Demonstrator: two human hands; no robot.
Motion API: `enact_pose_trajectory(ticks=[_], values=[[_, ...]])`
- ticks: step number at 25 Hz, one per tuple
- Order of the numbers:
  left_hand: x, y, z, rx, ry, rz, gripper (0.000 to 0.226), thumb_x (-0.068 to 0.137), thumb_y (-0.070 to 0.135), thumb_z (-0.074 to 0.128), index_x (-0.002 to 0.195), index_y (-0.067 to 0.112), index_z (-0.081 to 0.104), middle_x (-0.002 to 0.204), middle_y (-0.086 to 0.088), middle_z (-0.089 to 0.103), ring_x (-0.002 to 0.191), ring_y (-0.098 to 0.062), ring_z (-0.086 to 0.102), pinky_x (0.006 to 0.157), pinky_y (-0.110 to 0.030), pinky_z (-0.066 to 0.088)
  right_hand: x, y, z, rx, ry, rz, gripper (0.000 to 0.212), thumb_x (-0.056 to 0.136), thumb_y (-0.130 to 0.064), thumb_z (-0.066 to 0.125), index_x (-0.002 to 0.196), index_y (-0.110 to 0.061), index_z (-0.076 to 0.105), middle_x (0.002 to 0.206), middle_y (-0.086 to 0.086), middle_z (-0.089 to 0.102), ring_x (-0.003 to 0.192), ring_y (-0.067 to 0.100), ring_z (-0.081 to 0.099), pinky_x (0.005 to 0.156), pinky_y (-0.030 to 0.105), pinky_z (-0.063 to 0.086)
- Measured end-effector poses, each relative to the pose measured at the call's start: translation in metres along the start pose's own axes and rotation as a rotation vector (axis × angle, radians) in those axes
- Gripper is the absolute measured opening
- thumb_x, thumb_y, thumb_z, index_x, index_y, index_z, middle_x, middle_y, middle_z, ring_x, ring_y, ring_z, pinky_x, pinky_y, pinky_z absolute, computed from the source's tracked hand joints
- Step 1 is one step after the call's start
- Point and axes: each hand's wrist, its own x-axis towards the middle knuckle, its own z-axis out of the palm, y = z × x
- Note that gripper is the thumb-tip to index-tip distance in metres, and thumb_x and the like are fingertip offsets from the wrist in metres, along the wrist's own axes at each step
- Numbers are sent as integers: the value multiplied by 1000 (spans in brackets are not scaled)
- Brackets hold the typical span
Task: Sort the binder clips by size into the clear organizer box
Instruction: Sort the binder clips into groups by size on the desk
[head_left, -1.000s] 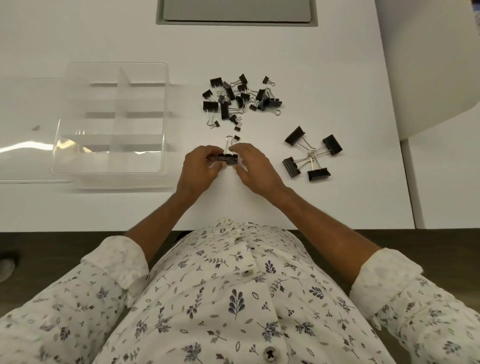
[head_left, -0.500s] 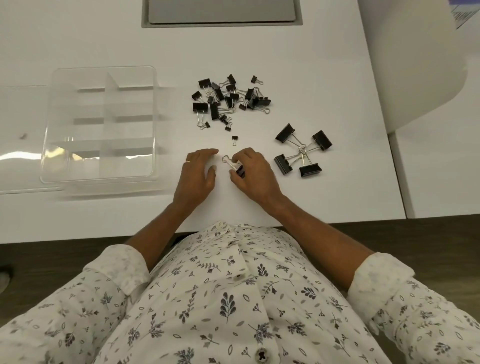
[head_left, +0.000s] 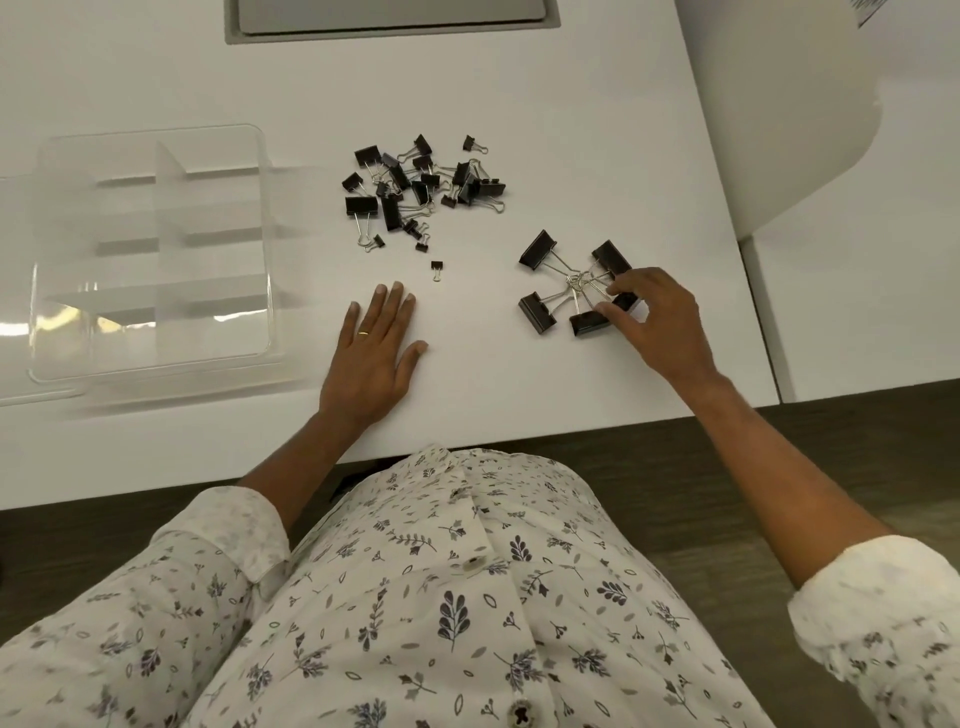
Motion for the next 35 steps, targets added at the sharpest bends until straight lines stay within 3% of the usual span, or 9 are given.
enact_pose_trajectory(ticks=[4, 11, 14, 22, 26, 29, 32, 35], values=[[0, 1, 0, 3, 12, -4, 64, 108, 48, 26, 163, 16, 15, 172, -3, 10, 159, -19, 4, 130, -47, 9, 0, 8, 8, -21, -63, -20, 31, 95, -36, 70, 114, -12, 72, 122, 5, 67, 118, 20, 60, 100, 35, 51], [-1, 1, 2, 7, 25, -11, 64, 108, 47, 29, 163, 17, 17, 171, -3, 11, 159, -19, 5, 129, -48, 10, 3, 15, 8, -44, -7, -55, 20, 97, -19, 69, 115, -13, 73, 123, 3, 68, 122, 21, 56, 103, 10, 34], [-1, 2, 2, 4, 27, -12, 63, 108, 48, 29, 163, 17, 17, 171, -3, 11, 159, -19, 5, 129, -48, 10, 2, 18, 10, -49, -21, -84, 19, 96, -10, 67, 114, -12, 74, 118, 5, 71, 117, 24, 60, 102, 22, 43], [-1, 2, 2, 3, 28, -24, 63, 108, 49, 30, 162, 18, 22, 171, -2, 14, 159, -18, 8, 129, -47, 12, 18, -38, 31, 43, 99, -129, 17, 97, -8, 64, 111, -10, 73, 114, 5, 72, 113, 23, 61, 99, 29, 47], [6, 3, -5, -10, 76, -54, 56, 106, 49, 40, 154, 19, 39, 164, -1, 33, 154, -20, 27, 123, -44, 24, 50, -69, 63, 49, -54, -183, 23, 97, -13, 63, 119, -13, 71, 130, 4, 66, 125, 24, 55, 108, 33, 43], [19, 2, -16, -55, 100, -81, 44, 104, 45, 47, 141, 21, 51, 150, 2, 49, 139, -20, 44, 111, -42, 34, 84, -84, 80, -5, -160, -161, 37, 98, -17, 61, 135, -15, 61, 150, 7, 51, 139, 27, 43, 115, 36, 37], [35, 0, -27, -83, 101, -98, 40, 104, 38, 49, 139, 20, 53, 138, 0, 56, 128, -23, 51, 100, -42, 42, 121, -95, 87, -73, -249, -111, 53, 102, -18, 56, 153, -16, 42, 164, 10, 30, 152, 32, 24, 122, 41, 27], [53, -6, -37, -100, 128, -96, 40, 103, 32, 50, 140, 20, 52, 138, -2, 56, 128, -24, 51, 99, -42, 44, 145, -99, 97, -142, -343, -71, 59, 104, -18, 54, 158, -16, 30, 167, 13, 20, 154, 37, 14, 124, 47, 22]])
